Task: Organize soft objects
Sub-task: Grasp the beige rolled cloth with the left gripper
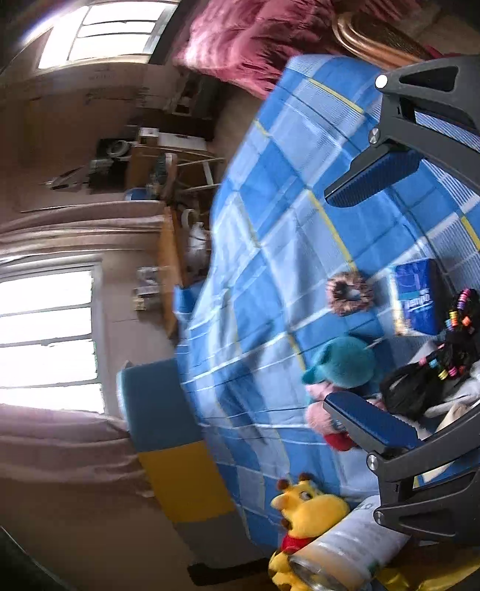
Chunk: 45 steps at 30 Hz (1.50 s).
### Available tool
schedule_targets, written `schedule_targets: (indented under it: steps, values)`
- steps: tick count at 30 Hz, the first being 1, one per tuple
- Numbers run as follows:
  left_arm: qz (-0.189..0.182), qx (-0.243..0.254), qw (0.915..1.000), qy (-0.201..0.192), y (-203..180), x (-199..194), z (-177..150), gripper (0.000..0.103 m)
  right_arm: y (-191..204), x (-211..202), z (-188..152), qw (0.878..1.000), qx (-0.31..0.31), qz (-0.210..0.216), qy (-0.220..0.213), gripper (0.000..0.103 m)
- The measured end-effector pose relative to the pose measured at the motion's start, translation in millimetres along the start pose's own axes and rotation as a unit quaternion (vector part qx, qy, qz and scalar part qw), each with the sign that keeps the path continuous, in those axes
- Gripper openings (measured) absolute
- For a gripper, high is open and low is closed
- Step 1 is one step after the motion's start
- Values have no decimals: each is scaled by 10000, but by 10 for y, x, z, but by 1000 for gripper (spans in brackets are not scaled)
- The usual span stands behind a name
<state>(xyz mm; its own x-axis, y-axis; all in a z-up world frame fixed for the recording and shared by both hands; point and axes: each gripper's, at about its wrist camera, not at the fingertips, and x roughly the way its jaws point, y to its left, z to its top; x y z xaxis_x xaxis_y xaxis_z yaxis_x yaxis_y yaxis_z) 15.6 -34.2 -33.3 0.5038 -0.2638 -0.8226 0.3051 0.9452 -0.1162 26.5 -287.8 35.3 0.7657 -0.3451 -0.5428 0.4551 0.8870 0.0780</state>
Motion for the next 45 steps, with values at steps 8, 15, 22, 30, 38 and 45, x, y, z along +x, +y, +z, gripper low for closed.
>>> schedule_targets:
  steps: [8, 15, 22, 30, 38, 45]
  values:
    - [-807, -583, 9943, 392, -123, 314, 364, 83, -69, 169, -36, 9982, 282, 263, 452, 102]
    - [-988, -1267, 9855, 552, -265, 619, 709, 94, -89, 215, -42, 9969, 405, 413, 542, 102]
    - [-432, -1292, 9867, 889, -222, 1006, 786, 83, -97, 288, -54, 9946, 484, 556, 730, 102]
    - [-536, -778, 9897, 1077, 238, 760, 481, 81, -192, 364, -79, 9907, 759, 611, 947, 102]
    - [-564, -955, 9885, 1023, 546, 476, 306, 79, -112, 403, -106, 9902, 591, 652, 1086, 102]
    - [-568, -1693, 9774, 1132, 526, 608, 404, 77, -81, 427, -125, 9901, 507, 618, 1156, 102]
